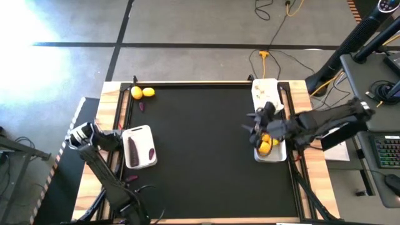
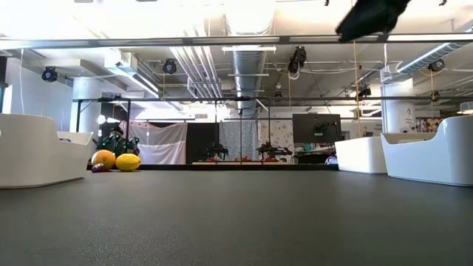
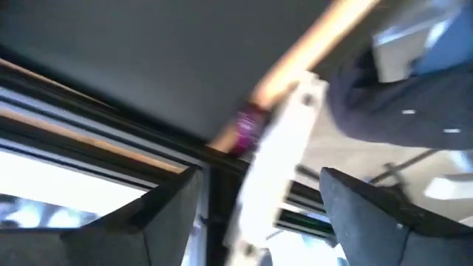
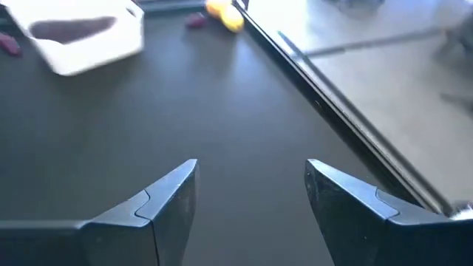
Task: Sort produce into baskets
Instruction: Put the eggplant into the bottom white bin
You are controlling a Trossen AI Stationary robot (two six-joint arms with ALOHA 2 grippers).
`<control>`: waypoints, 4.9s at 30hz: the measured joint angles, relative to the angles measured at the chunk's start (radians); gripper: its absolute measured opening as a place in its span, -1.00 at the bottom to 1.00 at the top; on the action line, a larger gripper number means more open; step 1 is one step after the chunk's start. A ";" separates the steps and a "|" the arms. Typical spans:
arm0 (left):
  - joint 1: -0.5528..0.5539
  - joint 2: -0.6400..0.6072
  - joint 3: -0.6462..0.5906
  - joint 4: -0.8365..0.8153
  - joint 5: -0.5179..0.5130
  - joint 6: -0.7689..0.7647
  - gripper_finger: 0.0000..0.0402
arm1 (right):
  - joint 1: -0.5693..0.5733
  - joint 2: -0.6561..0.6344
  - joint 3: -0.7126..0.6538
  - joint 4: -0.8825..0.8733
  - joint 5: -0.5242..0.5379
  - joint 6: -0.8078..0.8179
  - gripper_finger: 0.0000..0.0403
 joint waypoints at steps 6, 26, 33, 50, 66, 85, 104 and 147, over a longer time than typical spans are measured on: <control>0.067 0.005 -0.183 0.066 0.154 0.138 0.15 | 0.106 0.143 0.000 0.171 0.066 -0.032 0.18; 0.085 0.101 -0.327 0.524 0.474 -0.021 0.10 | 0.112 0.383 0.000 0.304 0.057 -0.123 0.34; 0.087 0.150 -0.327 0.526 0.503 0.047 0.10 | 0.112 0.382 0.000 0.320 0.058 -0.150 0.34; 0.117 0.110 -0.332 0.422 0.515 0.155 0.08 | 0.112 0.382 0.000 0.349 0.057 -0.180 0.37; 0.092 0.206 -0.322 0.551 0.556 0.110 0.03 | 0.112 0.381 0.000 0.347 0.053 -0.181 0.38; 0.114 0.149 -0.335 0.385 0.473 0.230 -0.10 | 0.111 0.381 0.000 0.347 0.049 -0.176 0.38; 0.095 0.191 -0.336 0.555 0.512 0.084 -0.11 | 0.111 0.381 0.000 0.339 0.046 -0.183 0.43; 0.026 0.134 -0.282 0.483 0.519 0.141 -0.47 | 0.111 0.381 -0.001 0.317 0.048 -0.163 0.43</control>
